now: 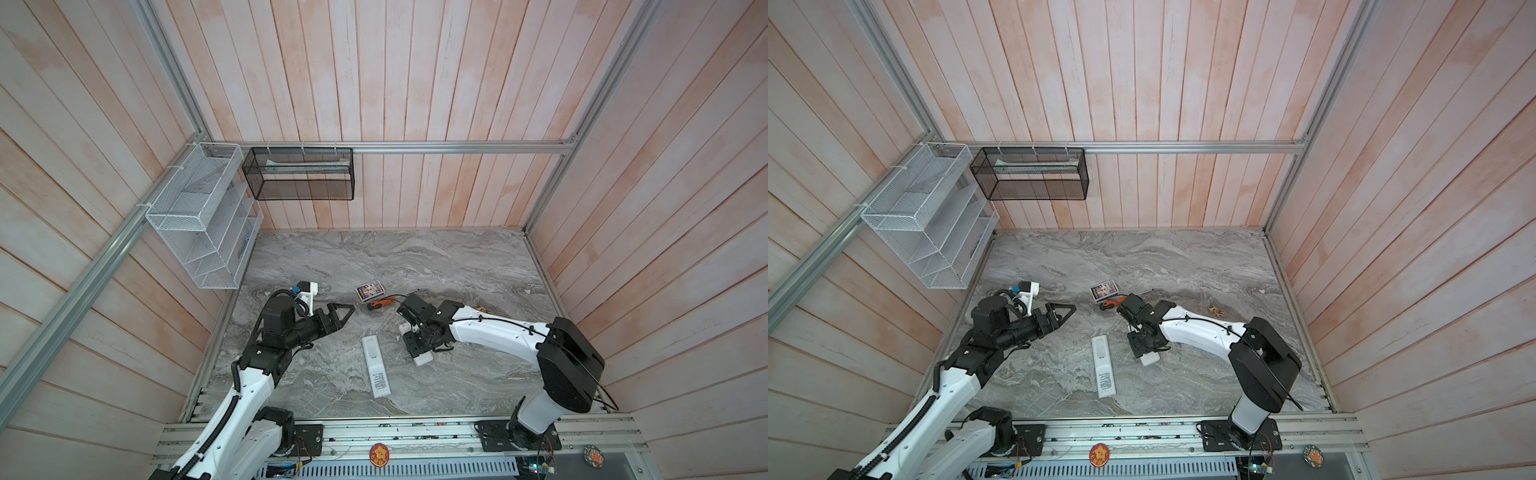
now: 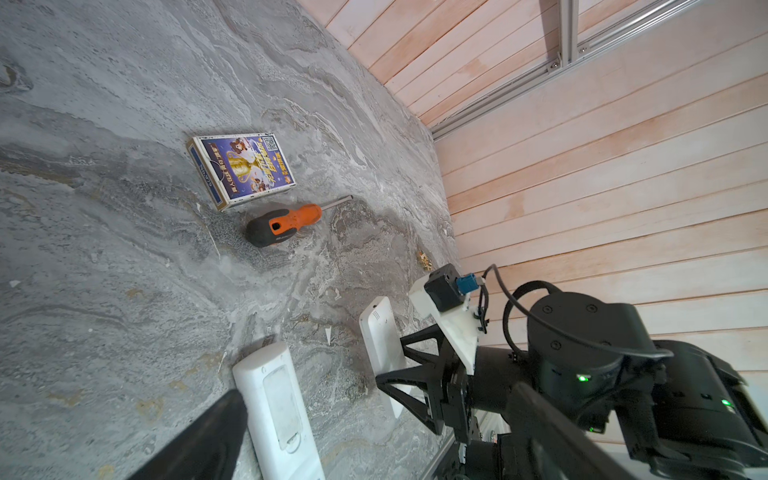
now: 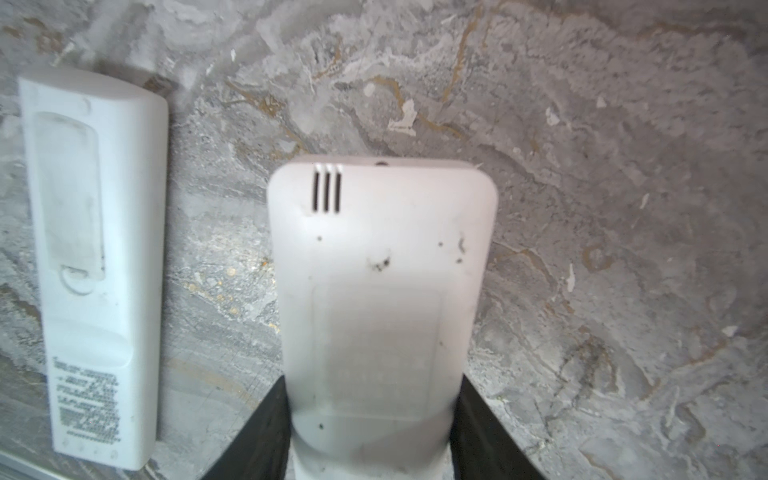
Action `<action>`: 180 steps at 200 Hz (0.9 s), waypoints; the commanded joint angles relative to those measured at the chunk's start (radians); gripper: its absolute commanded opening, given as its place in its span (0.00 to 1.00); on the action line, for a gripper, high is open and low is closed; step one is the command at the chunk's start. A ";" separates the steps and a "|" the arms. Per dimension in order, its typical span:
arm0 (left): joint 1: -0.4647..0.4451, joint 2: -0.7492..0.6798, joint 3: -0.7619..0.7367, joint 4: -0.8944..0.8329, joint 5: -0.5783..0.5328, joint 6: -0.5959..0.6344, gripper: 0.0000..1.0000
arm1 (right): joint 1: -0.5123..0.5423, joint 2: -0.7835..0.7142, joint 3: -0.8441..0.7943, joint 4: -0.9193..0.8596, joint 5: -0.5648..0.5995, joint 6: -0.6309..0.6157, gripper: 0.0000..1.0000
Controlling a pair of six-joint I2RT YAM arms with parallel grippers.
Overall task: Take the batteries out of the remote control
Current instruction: 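Carry the remote toward the left gripper while the left gripper reaches toward it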
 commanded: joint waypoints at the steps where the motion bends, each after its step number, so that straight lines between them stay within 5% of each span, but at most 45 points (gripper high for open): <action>1: -0.002 0.010 -0.008 0.029 0.030 -0.009 1.00 | -0.017 0.002 0.034 -0.023 -0.008 -0.030 0.54; 180: -0.002 0.269 0.020 0.342 0.151 -0.129 1.00 | -0.169 0.077 0.226 -0.015 -0.187 -0.206 0.53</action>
